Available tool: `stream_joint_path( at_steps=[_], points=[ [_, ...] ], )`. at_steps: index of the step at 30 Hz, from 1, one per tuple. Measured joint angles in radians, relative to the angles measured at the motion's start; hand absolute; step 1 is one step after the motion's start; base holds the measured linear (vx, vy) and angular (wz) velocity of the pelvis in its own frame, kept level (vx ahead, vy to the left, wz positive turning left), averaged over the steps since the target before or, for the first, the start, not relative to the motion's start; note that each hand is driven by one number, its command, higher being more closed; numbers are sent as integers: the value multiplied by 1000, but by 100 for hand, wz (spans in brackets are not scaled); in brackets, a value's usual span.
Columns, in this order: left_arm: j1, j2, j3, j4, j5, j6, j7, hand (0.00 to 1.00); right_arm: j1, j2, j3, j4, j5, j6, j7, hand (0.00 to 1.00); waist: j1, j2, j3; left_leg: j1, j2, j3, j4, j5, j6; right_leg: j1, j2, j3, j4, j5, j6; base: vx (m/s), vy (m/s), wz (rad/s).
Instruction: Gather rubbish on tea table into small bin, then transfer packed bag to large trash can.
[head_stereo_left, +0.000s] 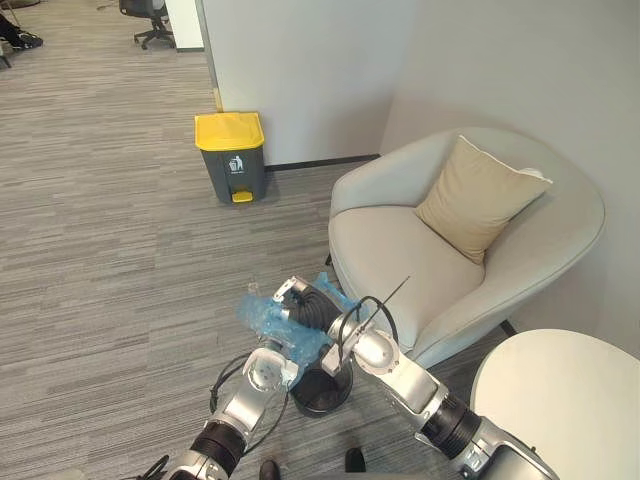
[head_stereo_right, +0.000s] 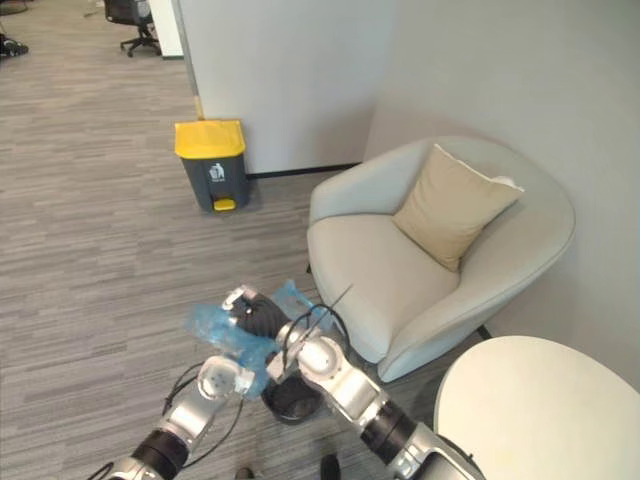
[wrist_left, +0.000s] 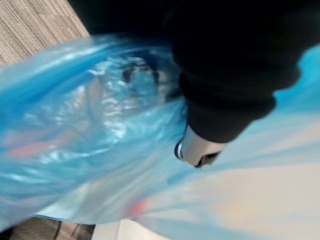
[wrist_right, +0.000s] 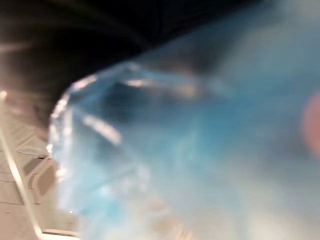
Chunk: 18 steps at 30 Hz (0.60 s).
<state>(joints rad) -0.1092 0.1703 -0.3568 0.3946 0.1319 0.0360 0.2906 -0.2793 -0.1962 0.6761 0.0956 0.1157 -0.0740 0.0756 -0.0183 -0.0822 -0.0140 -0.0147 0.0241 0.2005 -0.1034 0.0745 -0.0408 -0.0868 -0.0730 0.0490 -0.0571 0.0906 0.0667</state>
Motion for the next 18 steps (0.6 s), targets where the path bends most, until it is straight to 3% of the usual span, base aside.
stream_joint_path(
  at_steps=[10, 15, 18],
  points=[
    [52, 2, 46, -41, -37, 0, -4, 100, 56, -45, -101, 6, -236, 0, -52, 0, 0, 0, 0, 1, -2, -7, 0, 0, 0, 1, -5, -11, 0, -6, 8, -1, 0, 1],
    [103, 3, 107, -94, -48, 0, -8, 100, 113, -55, -272, -49, -354, -6, -125, 0, 0, 0, 0, 0, -4, -10, 0, -1, 1, 2, -6, -13, -1, -7, 10, 0, 0, 0],
    [124, 3, 125, -94, -55, 0, -10, 100, 147, -63, -327, -85, -359, -11, -154, 0, -1, 0, 0, 0, -3, -10, 0, -2, 1, 2, -7, -13, -1, -8, 10, 0, 0, 0]
  ],
)
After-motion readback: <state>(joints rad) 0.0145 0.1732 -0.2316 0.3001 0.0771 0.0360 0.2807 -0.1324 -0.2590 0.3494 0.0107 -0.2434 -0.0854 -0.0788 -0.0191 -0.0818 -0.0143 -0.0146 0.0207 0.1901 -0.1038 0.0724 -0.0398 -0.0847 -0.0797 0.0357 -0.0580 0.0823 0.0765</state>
